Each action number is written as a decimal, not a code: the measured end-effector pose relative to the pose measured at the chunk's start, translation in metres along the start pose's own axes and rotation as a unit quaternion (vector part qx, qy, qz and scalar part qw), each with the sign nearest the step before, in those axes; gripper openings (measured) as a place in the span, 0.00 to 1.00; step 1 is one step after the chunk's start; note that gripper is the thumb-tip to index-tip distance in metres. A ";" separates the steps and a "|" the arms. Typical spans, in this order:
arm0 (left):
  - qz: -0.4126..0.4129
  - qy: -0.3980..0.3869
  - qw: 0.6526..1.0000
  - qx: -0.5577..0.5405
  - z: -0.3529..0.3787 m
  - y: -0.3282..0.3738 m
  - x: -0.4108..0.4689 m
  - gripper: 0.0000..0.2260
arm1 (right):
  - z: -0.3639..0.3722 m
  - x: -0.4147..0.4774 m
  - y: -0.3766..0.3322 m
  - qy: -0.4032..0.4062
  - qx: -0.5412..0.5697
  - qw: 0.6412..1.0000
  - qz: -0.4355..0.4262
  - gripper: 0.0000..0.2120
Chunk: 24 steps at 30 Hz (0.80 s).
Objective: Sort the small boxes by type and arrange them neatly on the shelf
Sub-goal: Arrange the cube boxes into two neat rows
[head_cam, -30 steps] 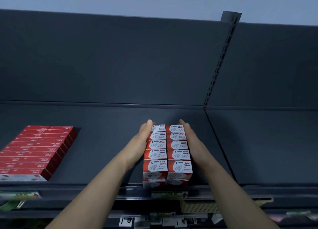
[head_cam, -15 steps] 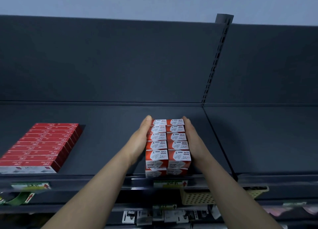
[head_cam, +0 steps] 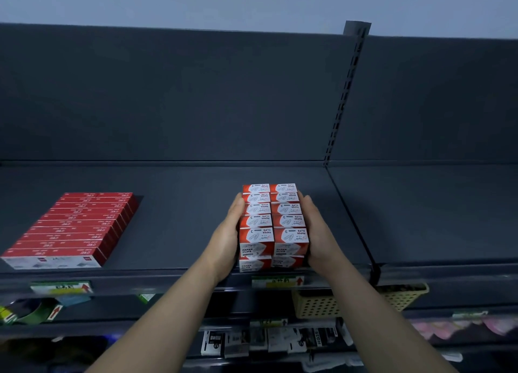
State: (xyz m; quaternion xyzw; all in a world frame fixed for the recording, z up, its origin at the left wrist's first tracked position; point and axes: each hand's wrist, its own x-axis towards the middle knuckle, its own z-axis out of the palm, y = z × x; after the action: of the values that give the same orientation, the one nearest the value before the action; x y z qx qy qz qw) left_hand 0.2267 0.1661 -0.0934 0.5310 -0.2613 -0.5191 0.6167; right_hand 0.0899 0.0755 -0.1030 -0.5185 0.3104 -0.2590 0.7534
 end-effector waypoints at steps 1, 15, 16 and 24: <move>0.003 0.000 1.000 -0.002 0.000 -0.002 0.000 0.20 | 0.001 -0.001 0.001 0.002 -0.001 1.000 -0.003 0.28; 0.010 -0.006 0.999 0.047 0.008 -0.002 0.009 0.22 | -0.005 0.002 -0.007 0.027 -0.029 0.999 -0.004 0.28; 0.008 -0.011 0.998 0.058 0.007 -0.001 0.008 0.24 | -0.005 -0.001 -0.010 0.017 -0.037 0.999 -0.007 0.27; 0.102 -0.086 0.955 0.265 -0.018 0.006 -0.017 0.43 | -0.032 -0.026 -0.020 -0.104 -0.146 0.982 -0.057 0.21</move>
State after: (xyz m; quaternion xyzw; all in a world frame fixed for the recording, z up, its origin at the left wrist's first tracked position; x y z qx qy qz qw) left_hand 0.2393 0.1877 -0.0898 0.5988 -0.4944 -0.4095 0.4789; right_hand 0.0481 0.0677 -0.0876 -0.6639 0.2347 -0.1980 0.6819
